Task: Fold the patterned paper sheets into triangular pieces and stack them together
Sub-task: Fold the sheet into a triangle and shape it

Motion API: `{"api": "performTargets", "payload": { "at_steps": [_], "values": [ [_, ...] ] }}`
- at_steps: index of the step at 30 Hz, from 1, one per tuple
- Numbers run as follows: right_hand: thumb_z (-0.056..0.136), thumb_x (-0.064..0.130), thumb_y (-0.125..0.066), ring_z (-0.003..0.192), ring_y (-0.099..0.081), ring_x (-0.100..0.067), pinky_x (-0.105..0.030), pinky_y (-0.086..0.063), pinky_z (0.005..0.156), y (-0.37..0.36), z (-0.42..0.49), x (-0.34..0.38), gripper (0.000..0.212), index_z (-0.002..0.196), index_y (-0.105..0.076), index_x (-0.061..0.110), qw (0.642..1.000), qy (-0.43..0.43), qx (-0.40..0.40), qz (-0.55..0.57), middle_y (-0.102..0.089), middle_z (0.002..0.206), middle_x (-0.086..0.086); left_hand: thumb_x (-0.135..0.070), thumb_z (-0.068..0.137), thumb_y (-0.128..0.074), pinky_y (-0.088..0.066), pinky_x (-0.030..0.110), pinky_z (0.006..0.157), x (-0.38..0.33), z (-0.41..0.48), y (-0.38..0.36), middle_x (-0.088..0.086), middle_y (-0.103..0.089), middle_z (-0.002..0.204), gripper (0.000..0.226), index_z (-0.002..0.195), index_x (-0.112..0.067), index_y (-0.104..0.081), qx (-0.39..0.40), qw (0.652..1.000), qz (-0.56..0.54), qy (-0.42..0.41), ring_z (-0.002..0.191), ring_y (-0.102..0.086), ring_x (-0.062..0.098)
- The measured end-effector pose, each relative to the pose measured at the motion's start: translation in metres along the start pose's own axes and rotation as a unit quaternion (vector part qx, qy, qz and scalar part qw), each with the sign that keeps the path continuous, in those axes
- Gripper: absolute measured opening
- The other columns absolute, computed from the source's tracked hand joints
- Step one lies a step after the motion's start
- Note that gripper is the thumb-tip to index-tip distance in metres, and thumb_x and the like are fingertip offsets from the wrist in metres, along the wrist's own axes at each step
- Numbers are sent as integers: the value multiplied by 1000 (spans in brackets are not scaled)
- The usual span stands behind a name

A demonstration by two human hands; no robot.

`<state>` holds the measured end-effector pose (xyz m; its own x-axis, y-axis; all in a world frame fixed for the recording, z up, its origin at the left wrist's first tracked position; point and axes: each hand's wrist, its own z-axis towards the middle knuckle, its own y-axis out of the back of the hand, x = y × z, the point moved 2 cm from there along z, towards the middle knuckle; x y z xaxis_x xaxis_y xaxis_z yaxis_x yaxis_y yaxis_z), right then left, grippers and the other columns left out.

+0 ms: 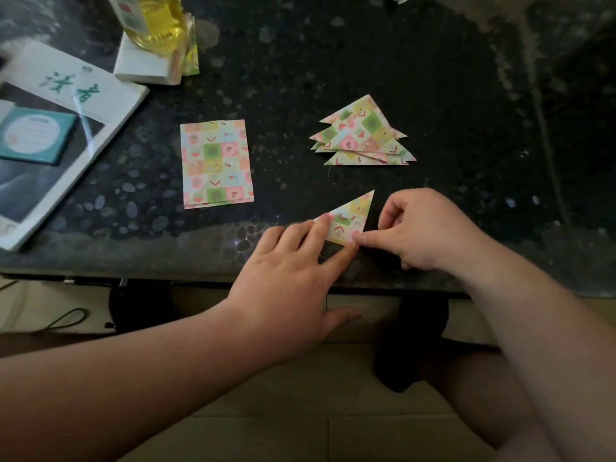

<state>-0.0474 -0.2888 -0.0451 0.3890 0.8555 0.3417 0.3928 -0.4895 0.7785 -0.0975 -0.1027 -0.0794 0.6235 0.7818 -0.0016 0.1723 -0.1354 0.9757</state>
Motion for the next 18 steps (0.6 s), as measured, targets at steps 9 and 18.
{"api": "performTargets", "payload": {
  "at_steps": [9, 18],
  "values": [
    [80, 46, -85, 48, -69, -11, -29, -50, 56, 5, 1, -1, 33, 88, -66, 21, 999, 2, 38, 22, -72, 58, 4, -90, 81, -39, -23, 55, 120, -4, 1, 1, 25, -22, 164, 101, 162, -30, -23, 28, 999, 11, -13, 147, -29, 41],
    [86, 58, -72, 41, -62, -15, -23, -47, 51, -7, -3, 17, 47, 67, -70, 15, 996, -8, 67, -51, -66, 49, 3, -88, 88, -26, 8, 35, 124, 14, -4, 12, -1, 6, 172, 106, 164, -17, -3, 9, 997, -71, -15, 157, 0, 14]
  ]
}}
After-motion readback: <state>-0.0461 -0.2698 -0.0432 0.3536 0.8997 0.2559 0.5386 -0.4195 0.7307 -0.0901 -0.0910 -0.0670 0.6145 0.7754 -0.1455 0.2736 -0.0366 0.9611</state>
